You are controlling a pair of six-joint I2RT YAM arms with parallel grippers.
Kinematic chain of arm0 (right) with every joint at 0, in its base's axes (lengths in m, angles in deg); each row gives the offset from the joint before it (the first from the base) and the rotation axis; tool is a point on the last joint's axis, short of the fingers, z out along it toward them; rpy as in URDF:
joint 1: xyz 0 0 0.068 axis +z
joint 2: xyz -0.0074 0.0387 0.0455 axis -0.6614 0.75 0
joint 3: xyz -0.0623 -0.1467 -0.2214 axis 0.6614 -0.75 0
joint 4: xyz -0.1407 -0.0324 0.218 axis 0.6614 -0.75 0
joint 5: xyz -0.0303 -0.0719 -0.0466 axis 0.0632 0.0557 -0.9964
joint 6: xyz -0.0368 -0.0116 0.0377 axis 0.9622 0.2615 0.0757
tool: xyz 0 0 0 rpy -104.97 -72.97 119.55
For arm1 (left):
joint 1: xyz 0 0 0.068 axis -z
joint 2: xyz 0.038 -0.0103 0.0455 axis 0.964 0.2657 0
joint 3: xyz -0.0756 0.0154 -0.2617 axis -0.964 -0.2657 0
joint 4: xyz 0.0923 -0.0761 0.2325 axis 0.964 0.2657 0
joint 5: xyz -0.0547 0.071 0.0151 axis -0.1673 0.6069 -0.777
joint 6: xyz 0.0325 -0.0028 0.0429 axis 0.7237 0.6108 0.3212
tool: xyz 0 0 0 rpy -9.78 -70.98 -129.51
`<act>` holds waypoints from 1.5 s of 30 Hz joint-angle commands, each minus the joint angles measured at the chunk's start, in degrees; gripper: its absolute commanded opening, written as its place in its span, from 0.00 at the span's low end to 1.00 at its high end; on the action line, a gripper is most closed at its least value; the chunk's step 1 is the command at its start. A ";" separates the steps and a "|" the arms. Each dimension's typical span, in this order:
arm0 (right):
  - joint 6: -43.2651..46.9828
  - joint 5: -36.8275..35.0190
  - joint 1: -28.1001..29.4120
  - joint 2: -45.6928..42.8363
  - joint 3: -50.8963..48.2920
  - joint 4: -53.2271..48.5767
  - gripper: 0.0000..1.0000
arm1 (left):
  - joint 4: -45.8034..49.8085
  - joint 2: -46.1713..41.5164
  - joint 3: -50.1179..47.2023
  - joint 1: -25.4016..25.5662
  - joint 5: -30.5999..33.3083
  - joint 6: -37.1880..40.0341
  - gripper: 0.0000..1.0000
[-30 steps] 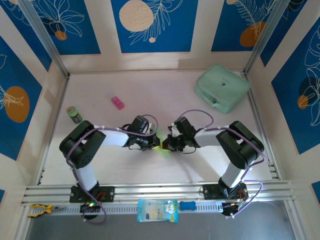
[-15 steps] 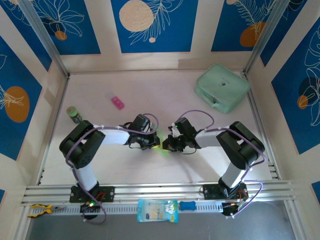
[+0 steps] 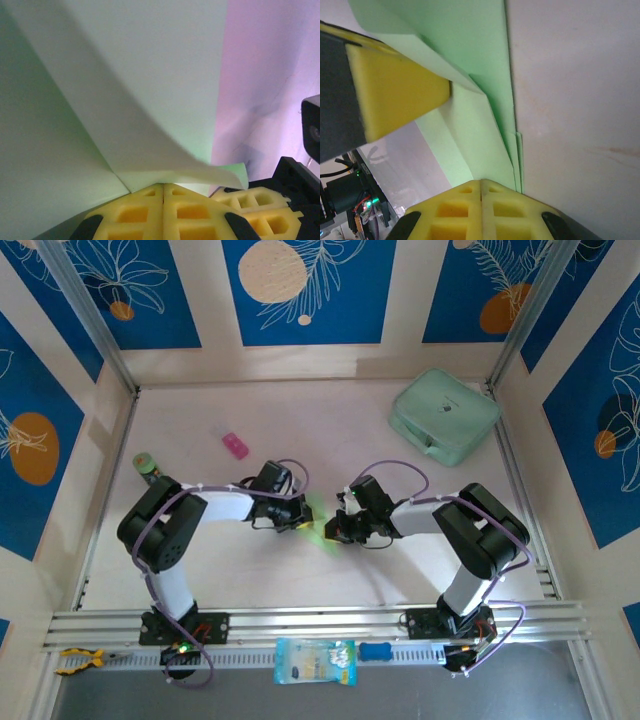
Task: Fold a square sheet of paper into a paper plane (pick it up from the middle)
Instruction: Fourth fold the wing at the center of the table.
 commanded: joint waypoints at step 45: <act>2.53 -0.28 -1.09 2.19 -3.46 -9.85 0.01 | 14.28 4.18 12.72 -12.92 10.71 13.42 0.04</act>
